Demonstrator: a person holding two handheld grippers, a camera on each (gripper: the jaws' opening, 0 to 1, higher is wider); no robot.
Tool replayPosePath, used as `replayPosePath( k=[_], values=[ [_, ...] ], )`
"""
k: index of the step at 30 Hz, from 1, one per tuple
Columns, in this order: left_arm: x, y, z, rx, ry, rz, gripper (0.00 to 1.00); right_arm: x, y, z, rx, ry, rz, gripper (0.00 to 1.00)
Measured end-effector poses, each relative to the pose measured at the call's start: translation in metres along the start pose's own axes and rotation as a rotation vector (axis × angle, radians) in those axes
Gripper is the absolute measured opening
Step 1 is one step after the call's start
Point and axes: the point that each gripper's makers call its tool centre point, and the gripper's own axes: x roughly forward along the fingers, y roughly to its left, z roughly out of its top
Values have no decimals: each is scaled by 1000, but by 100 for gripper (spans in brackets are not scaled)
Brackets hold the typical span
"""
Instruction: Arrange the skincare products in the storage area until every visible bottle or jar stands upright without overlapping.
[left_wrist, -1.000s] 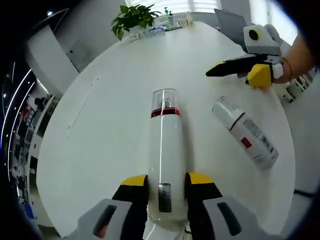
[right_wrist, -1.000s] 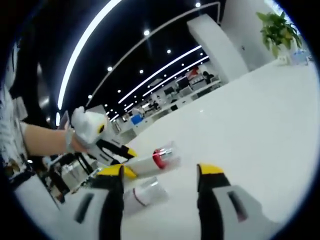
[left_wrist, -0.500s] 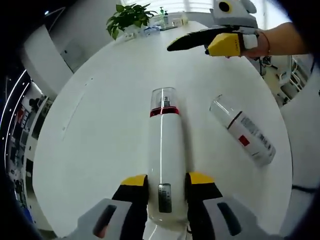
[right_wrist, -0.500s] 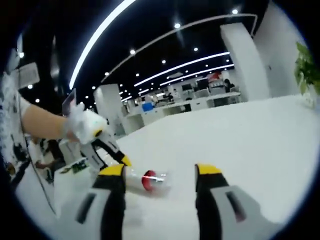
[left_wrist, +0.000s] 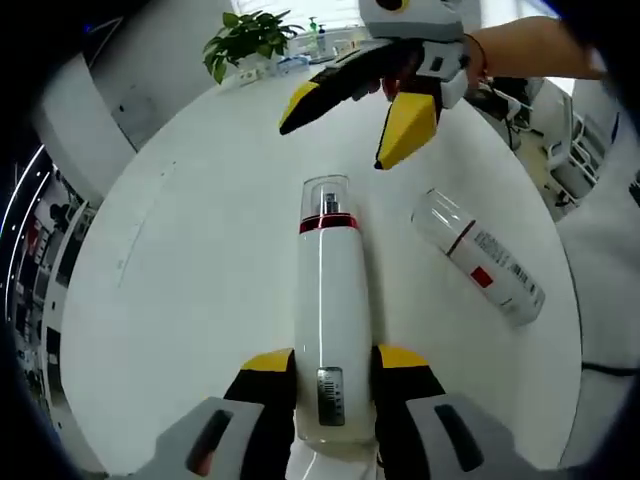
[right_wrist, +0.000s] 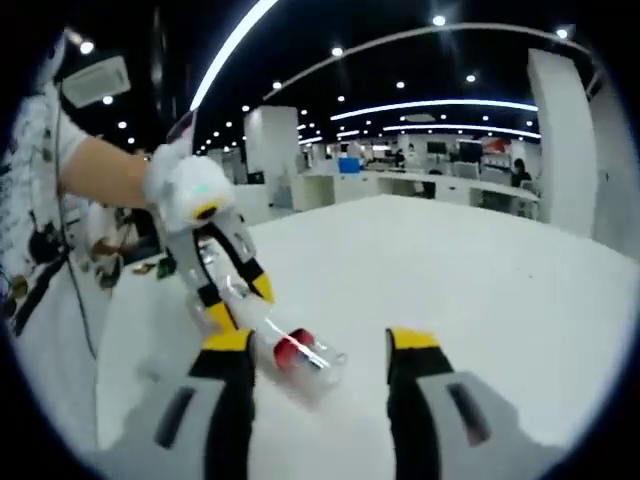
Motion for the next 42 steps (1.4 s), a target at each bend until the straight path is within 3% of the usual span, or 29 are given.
replayPosePath(
  k=[4,12,14,19,22,24,29,32,36,38,42],
  values=[
    [1,-8,3,37,-10,-27,29,7,5,-8,-52,59,45,48],
    [1,-16,8,47,-15,-28,29,9,14,-33,-46,204,163,46],
    [1,-18,8,46,-22,-27,29,9,12,-38,-102,242,163,45],
    [0,-20,9,44,-23,-24,30,13,18,-38,-89,273,202,41],
    [-1,-17,7,-83,-41,-10,32,14,19,-40,-103,294,212,40],
    [-5,-19,5,-107,-73,-38,35,15,20,-42,-101,305,219,40],
    [-13,-18,-4,-89,-51,-27,35,15,22,-47,-88,326,238,40],
    [-12,-17,-9,-153,-33,-38,32,16,21,-51,-86,346,240,37],
    [-11,-17,-7,-100,-33,-32,30,15,18,-54,-80,372,241,34],
    [-10,-18,-6,-86,-32,-38,30,12,15,-63,-114,430,241,32],
    [-9,-19,-5,-90,-36,-50,29,12,13,-61,-130,437,239,31]
  ],
)
